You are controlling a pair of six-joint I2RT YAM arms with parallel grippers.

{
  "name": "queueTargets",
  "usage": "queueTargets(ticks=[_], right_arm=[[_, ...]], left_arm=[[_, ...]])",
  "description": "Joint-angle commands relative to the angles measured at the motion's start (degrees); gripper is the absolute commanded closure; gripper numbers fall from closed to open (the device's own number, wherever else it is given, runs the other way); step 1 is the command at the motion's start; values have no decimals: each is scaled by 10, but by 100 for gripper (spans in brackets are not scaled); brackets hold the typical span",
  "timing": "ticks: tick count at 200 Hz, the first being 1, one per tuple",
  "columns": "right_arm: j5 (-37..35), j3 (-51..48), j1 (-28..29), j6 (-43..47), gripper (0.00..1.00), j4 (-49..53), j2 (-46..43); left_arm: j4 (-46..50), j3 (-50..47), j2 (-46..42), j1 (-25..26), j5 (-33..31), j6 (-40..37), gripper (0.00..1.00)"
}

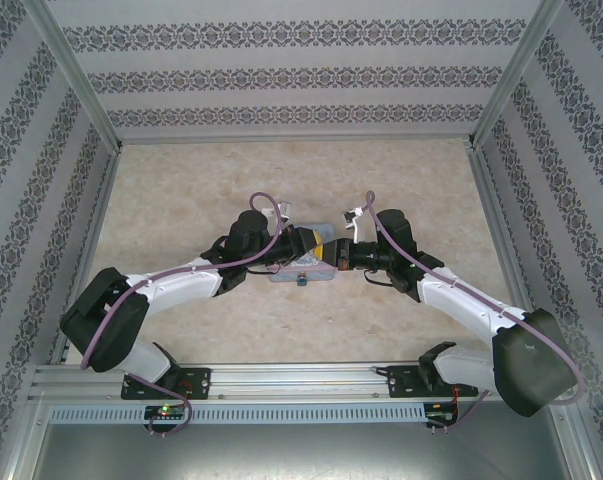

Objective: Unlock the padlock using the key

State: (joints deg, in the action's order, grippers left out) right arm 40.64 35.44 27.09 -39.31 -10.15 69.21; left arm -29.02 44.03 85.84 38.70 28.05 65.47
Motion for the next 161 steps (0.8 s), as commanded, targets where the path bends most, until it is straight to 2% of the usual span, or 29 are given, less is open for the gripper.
queueTargets(ticks=[1, 47, 61, 75, 97, 116, 143, 161], right_arm=[[11, -3, -3, -6, 100, -24, 5], [9, -5, -5, -8, 100, -22, 5], [8, -8, -9, -8, 87, -16, 0], [8, -15, -20, -11, 59, -9, -10], [-4, -33, -46, -17, 31, 13, -41], [-33, -46, -67, -15, 3, 44, -77], [-117, -53, -81, -14, 2, 85, -125], [-126, -56, -91, -21, 2, 73, -142]], left_arm=[[-32, -3, 5, 12, 3, 2, 87], [-31, -3, 7, 12, -1, 3, 100], [-25, -3, 5, 12, -8, 0, 100], [-14, -1, -1, 12, -15, -7, 100], [29, 9, -20, 9, -32, -41, 100], [72, 23, -35, 5, -43, -74, 100], [116, 38, -53, -1, -54, -117, 100], [135, 43, -66, -6, -62, -143, 100]])
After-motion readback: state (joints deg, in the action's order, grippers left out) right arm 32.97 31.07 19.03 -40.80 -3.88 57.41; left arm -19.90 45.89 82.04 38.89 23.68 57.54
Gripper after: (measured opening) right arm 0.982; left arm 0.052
